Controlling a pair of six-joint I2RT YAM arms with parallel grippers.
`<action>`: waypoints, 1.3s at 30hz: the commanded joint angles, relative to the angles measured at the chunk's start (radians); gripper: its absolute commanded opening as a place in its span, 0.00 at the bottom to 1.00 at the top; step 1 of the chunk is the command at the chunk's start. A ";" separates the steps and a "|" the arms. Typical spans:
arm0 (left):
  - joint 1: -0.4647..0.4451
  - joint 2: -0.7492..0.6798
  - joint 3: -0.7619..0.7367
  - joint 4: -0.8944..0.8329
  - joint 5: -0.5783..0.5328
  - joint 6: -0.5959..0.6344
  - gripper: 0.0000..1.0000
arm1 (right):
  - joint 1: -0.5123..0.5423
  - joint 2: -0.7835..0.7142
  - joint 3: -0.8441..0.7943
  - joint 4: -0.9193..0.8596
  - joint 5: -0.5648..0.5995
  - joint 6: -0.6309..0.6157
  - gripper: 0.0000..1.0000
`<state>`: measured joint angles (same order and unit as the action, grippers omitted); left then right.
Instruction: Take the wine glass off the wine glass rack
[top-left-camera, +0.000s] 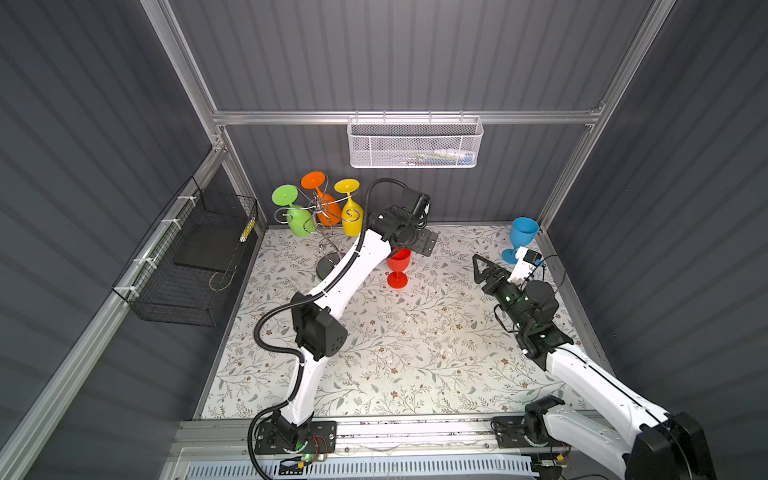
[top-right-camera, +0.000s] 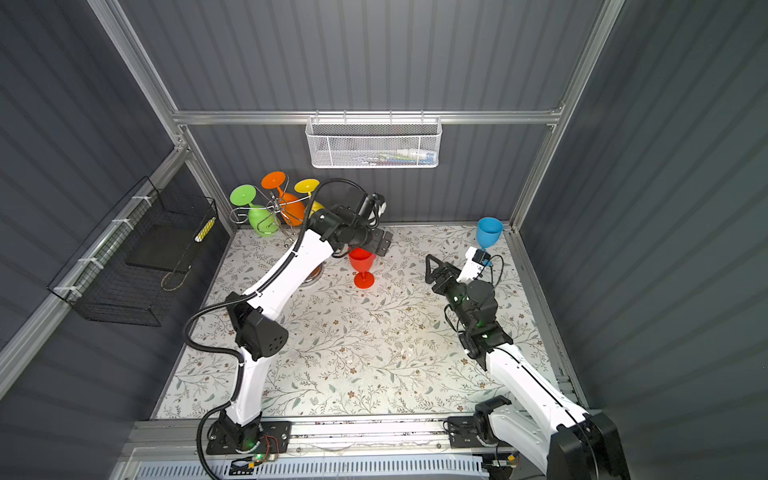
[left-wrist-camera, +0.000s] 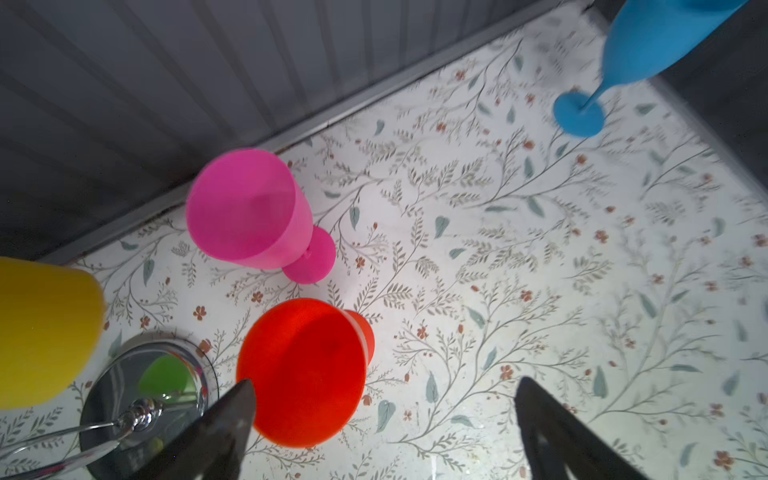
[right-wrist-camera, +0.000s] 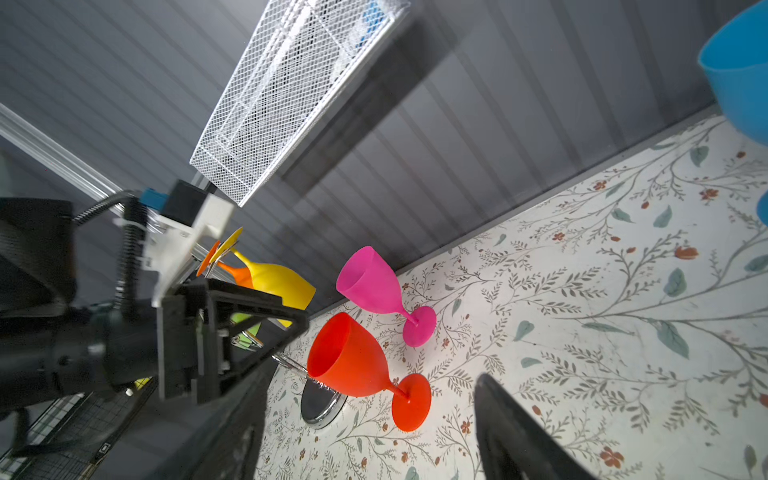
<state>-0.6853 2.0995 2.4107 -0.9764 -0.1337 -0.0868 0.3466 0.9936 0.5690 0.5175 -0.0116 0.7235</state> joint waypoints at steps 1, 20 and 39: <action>0.004 -0.124 -0.005 0.051 0.051 0.004 1.00 | 0.046 -0.008 0.082 -0.079 0.037 -0.077 0.81; 0.086 -0.278 0.009 -0.281 -0.535 -0.013 0.99 | 0.288 0.322 0.527 -0.317 -0.032 -0.223 0.83; 0.337 -0.495 -0.348 -0.288 -0.431 -0.042 0.94 | 0.340 0.692 0.875 -0.327 -0.178 -0.167 0.83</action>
<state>-0.3660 1.5970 2.0865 -1.2602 -0.6018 -0.1169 0.6773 1.6829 1.4067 0.1699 -0.1631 0.5457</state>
